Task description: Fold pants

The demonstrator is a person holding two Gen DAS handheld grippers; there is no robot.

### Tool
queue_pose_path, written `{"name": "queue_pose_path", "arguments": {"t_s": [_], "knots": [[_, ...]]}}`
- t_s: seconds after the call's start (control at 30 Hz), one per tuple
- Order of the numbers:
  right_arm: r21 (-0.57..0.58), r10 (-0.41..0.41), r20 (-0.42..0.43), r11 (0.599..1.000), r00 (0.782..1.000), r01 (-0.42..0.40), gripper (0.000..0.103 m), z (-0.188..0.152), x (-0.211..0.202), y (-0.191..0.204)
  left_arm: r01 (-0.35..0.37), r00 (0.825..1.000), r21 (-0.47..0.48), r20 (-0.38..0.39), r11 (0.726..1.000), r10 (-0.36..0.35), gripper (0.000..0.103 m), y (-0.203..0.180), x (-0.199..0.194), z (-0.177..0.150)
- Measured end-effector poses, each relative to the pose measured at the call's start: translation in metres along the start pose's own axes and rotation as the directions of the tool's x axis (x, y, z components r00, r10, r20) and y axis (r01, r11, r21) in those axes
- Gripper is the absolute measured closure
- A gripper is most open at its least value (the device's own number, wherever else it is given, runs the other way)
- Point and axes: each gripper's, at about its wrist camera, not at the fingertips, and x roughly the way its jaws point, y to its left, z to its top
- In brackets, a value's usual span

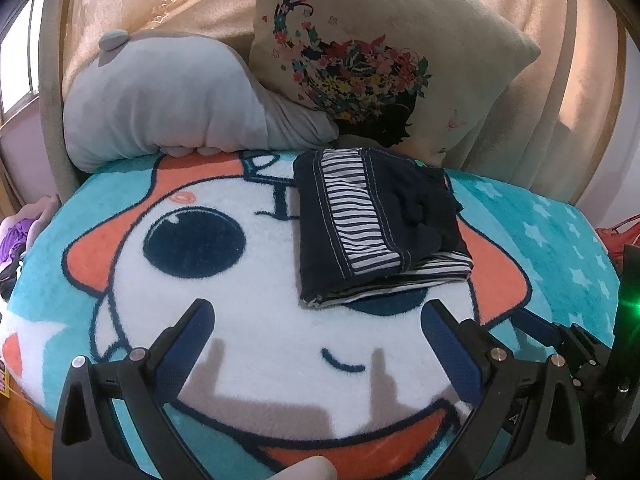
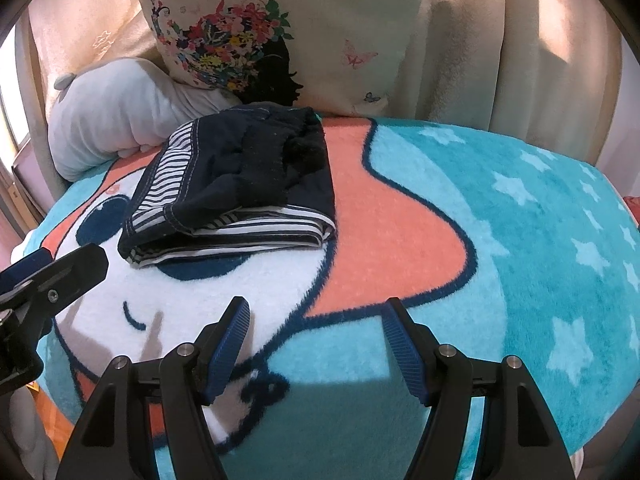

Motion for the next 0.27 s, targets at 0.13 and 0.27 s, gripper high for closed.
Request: {"name": "queue_pose_path", "arguments": {"t_s": [0.13, 0.27], "knots": [[-0.002, -0.003, 0.002, 1.0, 1.0, 0.003, 0.03, 0.0002, -0.0006, 0.0014, 0.013, 1.0, -0.013, -0.012, 1.0, -0.013, 0.0, 0.001, 0.0013, -0.0003], [-0.009, -0.004, 0.001, 1.0, 1.0, 0.004, 0.03, 0.0008, -0.0014, 0.0067, 0.019, 1.0, -0.008, -0.017, 1.0, -0.019, 0.0, 0.001, 0.0014, -0.0004]]}}
